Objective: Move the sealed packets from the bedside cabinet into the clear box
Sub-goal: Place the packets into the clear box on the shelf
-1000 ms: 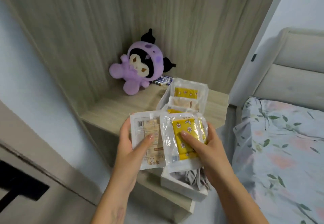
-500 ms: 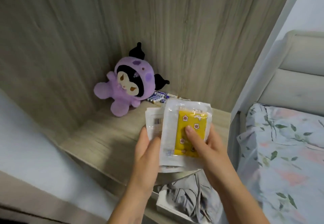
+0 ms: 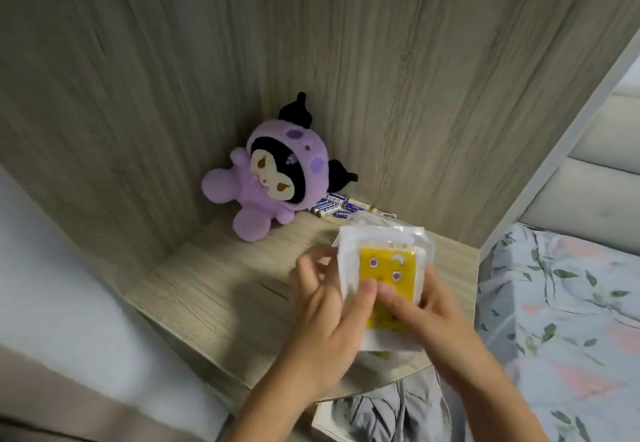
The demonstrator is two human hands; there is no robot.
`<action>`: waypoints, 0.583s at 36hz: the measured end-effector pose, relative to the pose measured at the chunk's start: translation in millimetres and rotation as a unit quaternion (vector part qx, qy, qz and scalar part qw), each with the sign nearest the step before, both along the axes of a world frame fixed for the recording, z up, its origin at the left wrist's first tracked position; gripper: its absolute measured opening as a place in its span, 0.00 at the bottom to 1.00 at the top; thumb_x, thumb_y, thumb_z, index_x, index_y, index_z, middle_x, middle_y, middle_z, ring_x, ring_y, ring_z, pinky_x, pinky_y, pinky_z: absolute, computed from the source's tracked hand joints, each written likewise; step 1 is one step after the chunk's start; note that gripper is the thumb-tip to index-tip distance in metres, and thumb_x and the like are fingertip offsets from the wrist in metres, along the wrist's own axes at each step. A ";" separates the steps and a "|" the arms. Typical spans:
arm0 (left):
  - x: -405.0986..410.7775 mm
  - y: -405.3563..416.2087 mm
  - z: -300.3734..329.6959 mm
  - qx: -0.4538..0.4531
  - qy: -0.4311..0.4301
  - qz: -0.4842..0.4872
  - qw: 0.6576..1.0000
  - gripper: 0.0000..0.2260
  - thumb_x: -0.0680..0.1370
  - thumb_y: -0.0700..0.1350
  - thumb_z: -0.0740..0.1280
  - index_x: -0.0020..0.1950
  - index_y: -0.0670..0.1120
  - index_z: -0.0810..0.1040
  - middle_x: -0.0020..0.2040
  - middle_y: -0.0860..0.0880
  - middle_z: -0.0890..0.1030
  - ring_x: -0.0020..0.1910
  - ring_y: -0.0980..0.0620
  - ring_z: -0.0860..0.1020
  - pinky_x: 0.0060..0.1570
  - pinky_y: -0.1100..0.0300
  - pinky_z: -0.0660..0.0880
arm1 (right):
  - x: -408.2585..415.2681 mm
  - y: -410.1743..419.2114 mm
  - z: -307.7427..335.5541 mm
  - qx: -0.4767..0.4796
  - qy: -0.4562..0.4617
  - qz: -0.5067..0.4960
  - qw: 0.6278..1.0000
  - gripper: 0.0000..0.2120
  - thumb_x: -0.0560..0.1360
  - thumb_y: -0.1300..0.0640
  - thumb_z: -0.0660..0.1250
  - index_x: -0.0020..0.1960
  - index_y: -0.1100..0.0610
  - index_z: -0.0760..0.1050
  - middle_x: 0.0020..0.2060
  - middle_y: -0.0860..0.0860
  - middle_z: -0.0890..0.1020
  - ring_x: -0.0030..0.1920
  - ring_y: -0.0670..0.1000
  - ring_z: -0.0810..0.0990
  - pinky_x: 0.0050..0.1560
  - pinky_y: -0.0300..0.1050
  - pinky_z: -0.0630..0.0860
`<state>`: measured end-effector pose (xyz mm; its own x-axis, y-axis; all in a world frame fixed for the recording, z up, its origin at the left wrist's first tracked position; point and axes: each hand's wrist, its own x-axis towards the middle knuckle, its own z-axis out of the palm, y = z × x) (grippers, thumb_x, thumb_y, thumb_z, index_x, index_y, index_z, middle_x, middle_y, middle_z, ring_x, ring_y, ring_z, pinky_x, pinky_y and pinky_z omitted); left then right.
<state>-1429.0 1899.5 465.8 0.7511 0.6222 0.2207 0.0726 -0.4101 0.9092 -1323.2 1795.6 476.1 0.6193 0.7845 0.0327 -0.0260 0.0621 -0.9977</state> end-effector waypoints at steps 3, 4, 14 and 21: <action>-0.2 15.5 -5.1 0.153 0.092 0.024 0.984 0.27 0.73 0.66 0.43 0.59 0.59 0.76 0.59 0.65 0.65 0.62 0.61 0.61 0.59 0.62 0.54 | 25.3 -0.2 12.4 0.017 -0.031 -0.063 0.997 0.30 0.59 0.40 0.77 0.54 0.54 0.75 0.44 0.49 0.85 0.42 0.47 0.84 0.40 0.38 0.79; -0.2 18.7 -9.0 0.194 0.128 0.014 0.972 0.29 0.73 0.65 0.43 0.61 0.57 0.76 0.60 0.64 0.69 0.62 0.62 0.62 0.57 0.61 0.53 | 36.3 0.0 15.9 0.024 -0.049 -0.093 0.994 0.26 0.62 0.40 0.76 0.53 0.52 0.75 0.43 0.47 0.85 0.42 0.45 0.83 0.40 0.39 0.79; 5.8 6.5 -32.0 0.358 0.225 -0.038 0.905 0.15 0.73 0.58 0.58 0.49 0.57 0.82 0.49 0.56 0.83 0.50 0.53 0.80 0.57 0.42 0.63 | 95.8 45.1 43.6 -0.292 -0.276 0.193 0.895 0.23 0.71 0.53 0.73 0.61 0.57 0.69 0.52 0.49 0.79 0.52 0.48 0.78 0.54 0.40 0.76; 7.7 10.9 -32.1 0.359 0.235 -0.055 0.902 0.14 0.71 0.59 0.58 0.46 0.57 0.81 0.47 0.59 0.82 0.49 0.55 0.80 0.54 0.35 0.72 | 86.8 66.2 21.9 -0.459 -0.363 0.222 0.780 0.39 0.75 0.46 0.67 0.77 0.57 0.51 0.75 0.50 0.62 0.74 0.49 0.61 0.70 0.40 0.58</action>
